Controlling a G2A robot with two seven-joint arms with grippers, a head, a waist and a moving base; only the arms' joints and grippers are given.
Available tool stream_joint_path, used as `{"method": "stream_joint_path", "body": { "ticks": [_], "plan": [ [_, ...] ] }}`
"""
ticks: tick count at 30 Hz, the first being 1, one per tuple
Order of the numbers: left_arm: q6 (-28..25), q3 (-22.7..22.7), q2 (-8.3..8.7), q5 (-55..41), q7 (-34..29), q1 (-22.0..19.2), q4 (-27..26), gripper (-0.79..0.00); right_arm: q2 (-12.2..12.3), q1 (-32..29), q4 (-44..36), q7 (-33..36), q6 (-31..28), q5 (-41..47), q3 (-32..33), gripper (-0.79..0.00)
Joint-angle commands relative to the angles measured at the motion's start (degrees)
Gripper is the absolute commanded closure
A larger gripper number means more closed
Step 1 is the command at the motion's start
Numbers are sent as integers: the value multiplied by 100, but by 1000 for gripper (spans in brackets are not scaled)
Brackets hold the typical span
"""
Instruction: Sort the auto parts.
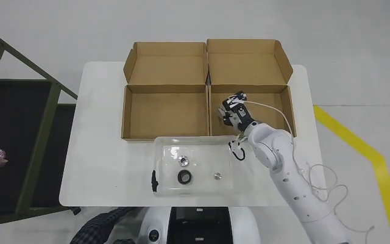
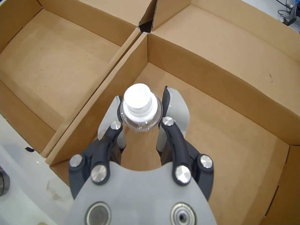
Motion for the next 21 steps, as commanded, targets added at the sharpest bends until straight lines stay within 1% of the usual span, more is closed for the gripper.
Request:
{"method": "stream_joint_path", "body": {
  "ticks": [1,2,6,11,15,19,20,21],
  "plan": [
    [0,0,0,0,0,0,0,-785,-5,2,2,5,6,-14,-4,-714],
    [0,0,0,0,0,0,0,-785,-5,-7,-22,13,14,-23,6,-785],
    [0,0,0,0,0,0,0,-785,17,-142,-346,-42,97,-95,154,-785],
    [0,0,0,0,0,0,0,-785,88,-493,-1119,-8,-12,-181,482,-785],
    [0,0,0,0,0,0,0,-785,166,-809,-1833,209,-485,-143,761,-785],
    [0,0,0,0,0,0,0,-785,247,-1160,-2539,521,-1093,-221,929,-785],
    [0,0,0,0,0,0,0,-785,264,-1257,-2689,575,-1266,-195,937,-785],
    [0,0,0,0,0,0,0,-785,276,-1365,-2795,589,-1499,24,920,-785]
  ]
}}
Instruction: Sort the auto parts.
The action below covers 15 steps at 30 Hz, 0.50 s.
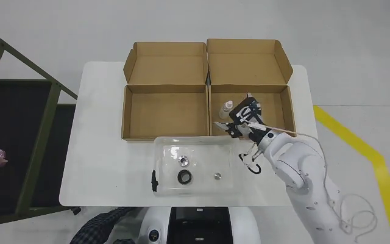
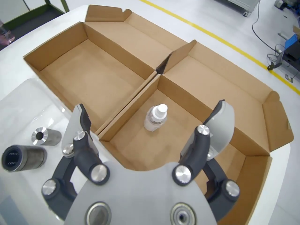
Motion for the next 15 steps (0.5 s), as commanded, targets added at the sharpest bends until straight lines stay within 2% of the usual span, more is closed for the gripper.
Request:
{"method": "stream_joint_path", "body": {
  "ticks": [1,3,8,15],
  "plan": [
    [0,0,0,0,0,0,0,-785,31,-216,-230,70,-574,503,-14,-785],
    [0,0,0,0,0,0,0,-785,78,-327,-407,307,-1034,565,34,-785],
    [0,0,0,0,0,0,0,-785,158,-705,-823,563,-1723,540,-83,-785],
    [0,0,0,0,0,0,0,-785,263,-1064,-947,749,-2380,129,-205,-785]
  ]
}}
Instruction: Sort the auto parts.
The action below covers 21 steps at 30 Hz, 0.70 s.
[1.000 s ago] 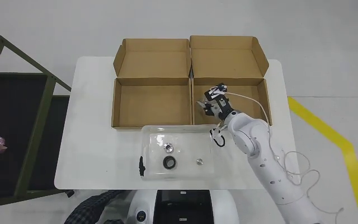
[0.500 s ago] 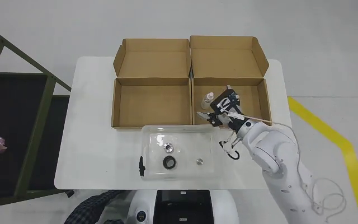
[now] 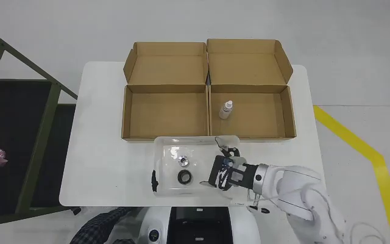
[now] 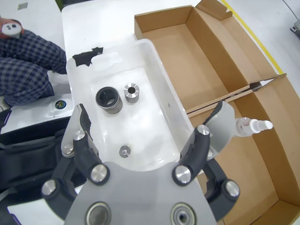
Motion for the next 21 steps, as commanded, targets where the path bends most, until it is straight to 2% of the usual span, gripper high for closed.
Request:
{"method": "stream_joint_path", "body": {
  "ticks": [1,13,15,17,21],
  "plan": [
    [0,0,0,0,0,0,0,-785,30,-57,56,34,-134,-116,2,-785],
    [0,0,0,0,0,0,0,-785,163,-27,259,307,-512,-365,142,-785],
    [0,0,0,0,0,0,0,-785,184,2,256,390,-567,-383,150,-683],
    [0,0,0,0,0,0,0,-785,206,38,283,508,-687,-383,135,-631],
    [0,0,0,0,0,0,0,-785,243,142,417,713,-809,-400,91,-610]
  ]
}}
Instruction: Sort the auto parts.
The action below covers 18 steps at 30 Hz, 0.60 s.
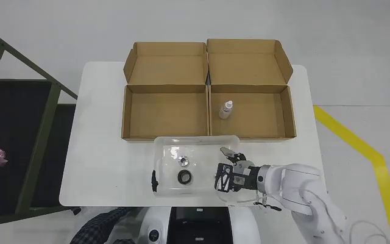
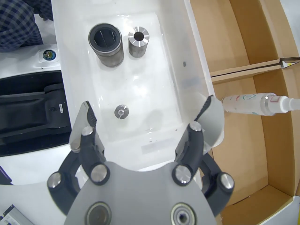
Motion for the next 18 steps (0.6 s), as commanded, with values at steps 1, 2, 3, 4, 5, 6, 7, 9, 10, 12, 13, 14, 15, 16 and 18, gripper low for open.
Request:
{"method": "stream_joint_path", "body": {
  "ticks": [1,2,3,4,5,6,7,9,10,12,13,14,15,16,18],
  "plan": [
    [0,0,0,0,0,0,0,-785,16,60,73,80,-25,3,-33,-597],
    [0,0,0,0,0,0,0,-785,23,83,97,111,-36,7,-52,-585],
    [0,0,0,0,0,0,0,-785,29,105,121,141,-40,12,-68,-579],
    [0,0,0,0,0,0,0,-785,36,128,147,162,-48,28,-83,-582],
    [0,0,0,0,0,0,0,-785,43,151,174,194,-60,38,-100,-594],
    [0,0,0,0,0,0,0,-785,50,174,196,229,-75,42,-121,-594],
    [0,0,0,0,0,0,0,-785,57,195,214,267,-96,40,-146,-597],
    [0,0,0,0,0,0,0,-785,70,224,240,332,-134,33,-196,-600],
    [0,0,0,0,0,0,0,-785,78,235,255,339,-126,7,-226,-600],
    [0,0,0,0,0,0,0,-785,101,261,287,341,-123,-61,-305,-585],
    [0,0,0,0,0,0,0,-785,114,275,299,344,-121,-93,-341,-579],
    [0,0,0,0,0,0,0,-785,126,288,314,349,-116,-119,-378,-570],
    [0,0,0,0,0,0,0,-785,138,303,331,353,-111,-151,-420,-563],
    [0,0,0,0,0,0,0,-785,150,320,345,356,-108,-179,-462,-551],
    [0,0,0,0,0,0,0,-785,173,362,383,369,-95,-215,-542,-526]
  ]
}}
